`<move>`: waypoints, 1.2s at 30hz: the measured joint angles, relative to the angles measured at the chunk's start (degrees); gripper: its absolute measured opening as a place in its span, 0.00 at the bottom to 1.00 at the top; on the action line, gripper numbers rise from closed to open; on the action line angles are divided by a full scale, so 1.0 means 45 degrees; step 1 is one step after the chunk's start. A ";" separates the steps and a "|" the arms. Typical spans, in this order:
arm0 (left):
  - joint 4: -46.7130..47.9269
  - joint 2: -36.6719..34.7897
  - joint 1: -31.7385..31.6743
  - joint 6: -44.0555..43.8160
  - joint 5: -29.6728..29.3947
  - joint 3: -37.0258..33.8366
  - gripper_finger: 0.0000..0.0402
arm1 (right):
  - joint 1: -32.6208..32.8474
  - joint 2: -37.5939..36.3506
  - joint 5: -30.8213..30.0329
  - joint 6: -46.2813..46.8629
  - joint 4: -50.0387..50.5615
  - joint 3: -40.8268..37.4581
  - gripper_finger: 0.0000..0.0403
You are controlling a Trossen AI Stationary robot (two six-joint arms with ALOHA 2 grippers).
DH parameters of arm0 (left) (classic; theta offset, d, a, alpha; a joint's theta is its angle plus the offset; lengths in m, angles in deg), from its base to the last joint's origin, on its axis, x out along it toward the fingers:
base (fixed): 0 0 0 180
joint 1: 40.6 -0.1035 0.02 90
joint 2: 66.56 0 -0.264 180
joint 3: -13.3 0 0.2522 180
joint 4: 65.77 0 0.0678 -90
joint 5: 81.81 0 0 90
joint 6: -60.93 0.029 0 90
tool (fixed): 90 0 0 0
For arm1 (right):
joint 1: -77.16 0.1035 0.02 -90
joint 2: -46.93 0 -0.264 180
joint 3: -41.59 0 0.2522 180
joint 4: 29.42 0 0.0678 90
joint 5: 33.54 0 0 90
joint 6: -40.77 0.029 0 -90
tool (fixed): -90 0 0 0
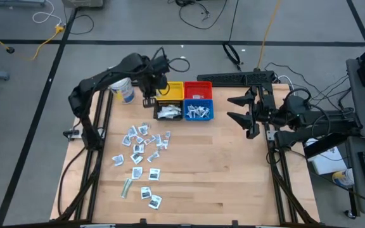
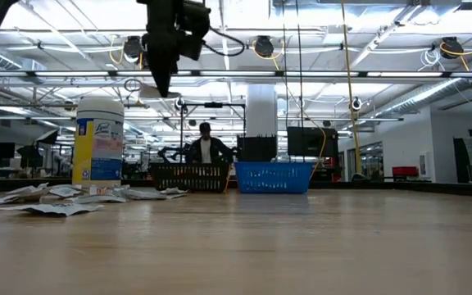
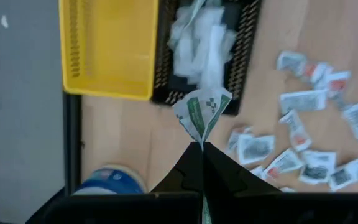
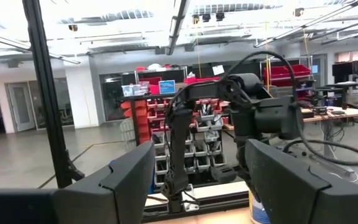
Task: Pick & Place First Aid Supplies
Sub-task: Put the green bandage pack into the black basket
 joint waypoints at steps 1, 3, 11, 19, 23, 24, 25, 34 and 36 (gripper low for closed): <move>0.0004 0.0044 -0.0207 0.0243 0.0025 -0.0008 0.00 | 0.0001 0.0000 -0.0012 0.0000 0.0013 0.0000 0.61; -0.0133 0.0221 -0.0364 0.0758 0.0014 -0.0008 0.00 | 0.0005 0.0000 -0.0008 0.0000 0.0004 0.0000 0.61; -0.1694 0.1471 -0.0065 0.1318 0.0063 -0.0264 0.00 | 0.0000 0.0024 -0.0007 0.0030 0.0009 0.0000 0.61; -0.2595 0.3253 0.0238 0.1262 0.0078 -0.0270 0.00 | 0.0000 0.0024 -0.0006 0.0058 0.0013 0.0004 0.61; -0.2895 0.3921 0.0464 0.1114 0.0158 -0.0270 0.00 | 0.0003 0.0024 -0.0007 -0.0092 0.0015 0.0003 0.61; -0.2936 0.4087 0.0543 0.1080 0.0206 -0.0270 0.00 | 0.0005 0.0024 -0.0007 -0.0180 0.0013 0.0005 0.61; -0.3049 0.4284 0.0637 0.1001 0.0275 -0.0270 0.00 | 0.0000 0.0024 -0.0007 -0.0233 0.0015 0.0003 0.61; -0.3787 0.4803 0.1114 0.0653 -0.0290 -0.0270 0.01 | 0.0000 0.0024 -0.0003 -0.0278 0.0013 0.0001 0.61; -0.3746 0.4806 0.1115 0.0527 -0.0288 -0.0270 0.04 | 0.0000 0.0024 -0.0003 -0.0282 0.0018 0.0002 0.61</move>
